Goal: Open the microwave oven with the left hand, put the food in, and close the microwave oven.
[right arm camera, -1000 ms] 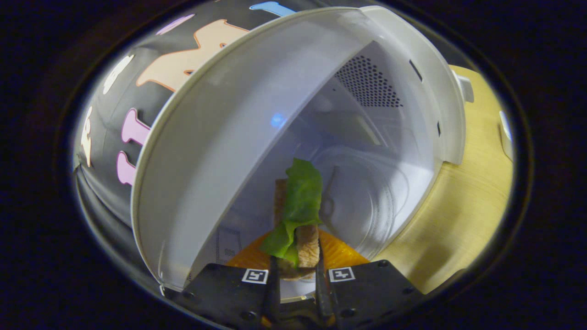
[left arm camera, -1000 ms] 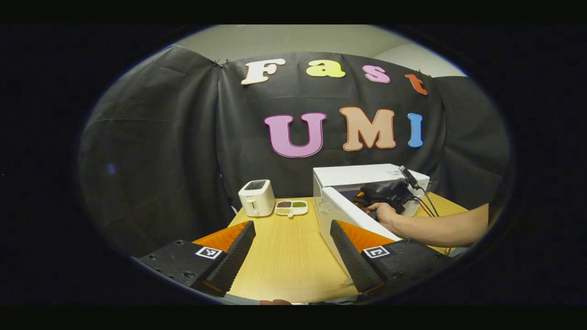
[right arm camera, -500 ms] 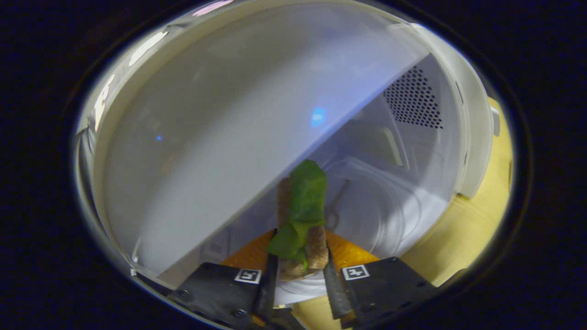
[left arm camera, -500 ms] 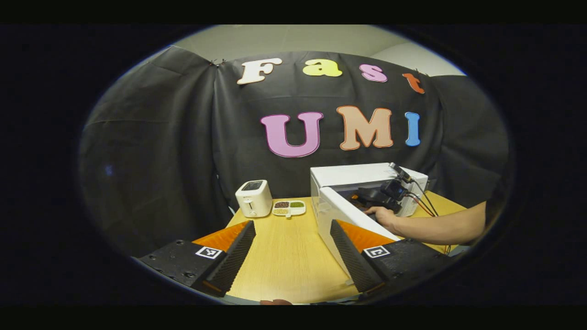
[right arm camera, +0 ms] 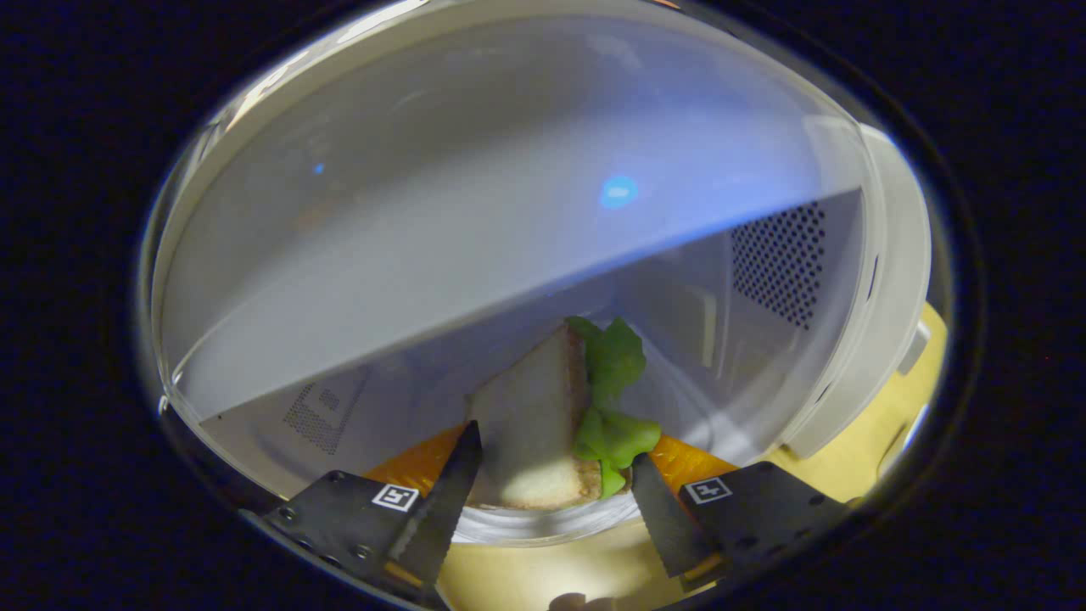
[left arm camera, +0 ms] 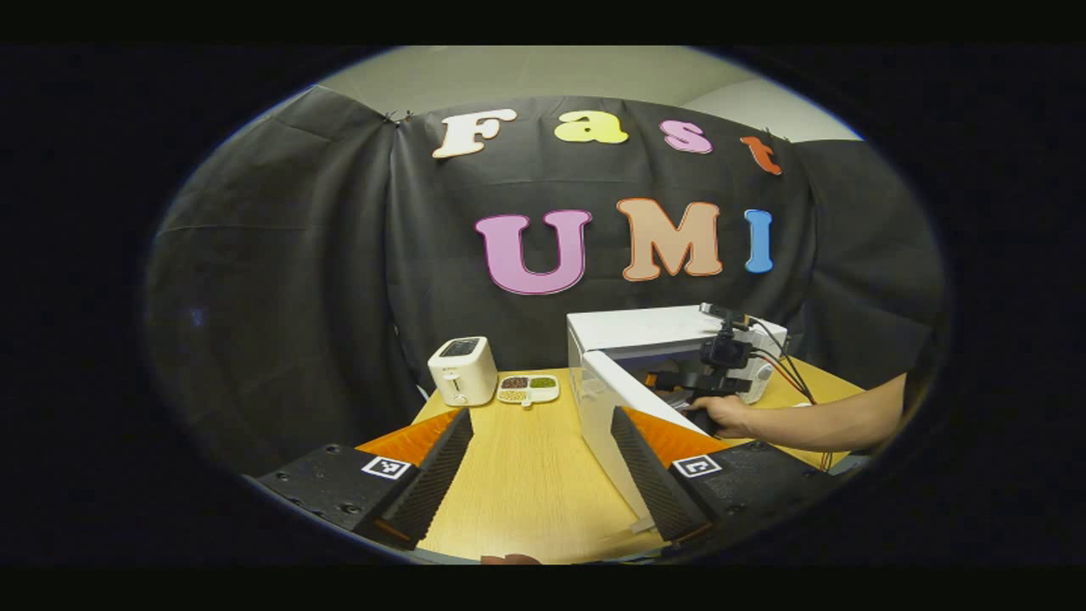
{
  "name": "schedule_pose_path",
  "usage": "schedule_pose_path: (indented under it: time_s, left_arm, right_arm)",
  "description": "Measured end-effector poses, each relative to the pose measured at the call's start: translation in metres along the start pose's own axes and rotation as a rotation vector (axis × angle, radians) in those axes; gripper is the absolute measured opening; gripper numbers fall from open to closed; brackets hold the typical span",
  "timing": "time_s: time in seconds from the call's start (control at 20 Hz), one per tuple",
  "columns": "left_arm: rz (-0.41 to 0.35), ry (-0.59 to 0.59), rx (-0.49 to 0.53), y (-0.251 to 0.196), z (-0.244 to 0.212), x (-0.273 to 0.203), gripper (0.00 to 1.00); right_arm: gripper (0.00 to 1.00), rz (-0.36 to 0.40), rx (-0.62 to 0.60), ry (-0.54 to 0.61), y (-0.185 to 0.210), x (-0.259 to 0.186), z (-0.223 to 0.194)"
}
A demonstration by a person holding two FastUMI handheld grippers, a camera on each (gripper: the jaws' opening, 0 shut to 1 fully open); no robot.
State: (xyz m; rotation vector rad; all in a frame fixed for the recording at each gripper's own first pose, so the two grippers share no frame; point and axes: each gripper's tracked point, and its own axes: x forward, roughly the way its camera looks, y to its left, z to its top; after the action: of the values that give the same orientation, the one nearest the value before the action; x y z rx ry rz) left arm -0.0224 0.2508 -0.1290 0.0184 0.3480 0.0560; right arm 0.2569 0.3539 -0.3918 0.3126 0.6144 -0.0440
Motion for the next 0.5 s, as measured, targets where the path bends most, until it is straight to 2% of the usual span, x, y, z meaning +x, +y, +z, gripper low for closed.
schedule_pose_path:
  time_s: [0.1,0.15,0.3,0.4,0.45,0.5]
  left_arm:
    - [-0.001,-0.006,-0.002,-0.001,0.003,0.0,0.96]
    - [-0.002,-0.007,-0.004,-0.002,0.003,-0.001,0.96]
    - [-0.005,-0.002,-0.013,-0.005,0.002,-0.001,0.95]
    - [-0.008,0.003,-0.008,-0.006,0.001,-0.001,0.95]
    - [-0.006,-0.002,-0.003,-0.005,0.003,-0.002,0.95]
    - [-0.005,-0.008,0.0,-0.005,0.005,-0.003,0.96]
  right_arm:
    - [0.89,0.006,-0.032,0.002,0.0,-0.001,0.002]
    - [0.97,0.02,-0.02,0.013,0.001,-0.001,0.002]
    - [0.97,0.075,0.103,0.042,0.01,0.002,0.008]
    - [0.97,0.044,0.105,0.034,0.006,0.002,0.014]
    - [0.92,0.033,0.092,0.04,0.003,-0.001,0.014]
    - [0.95,0.031,0.083,0.042,0.002,-0.003,0.014]
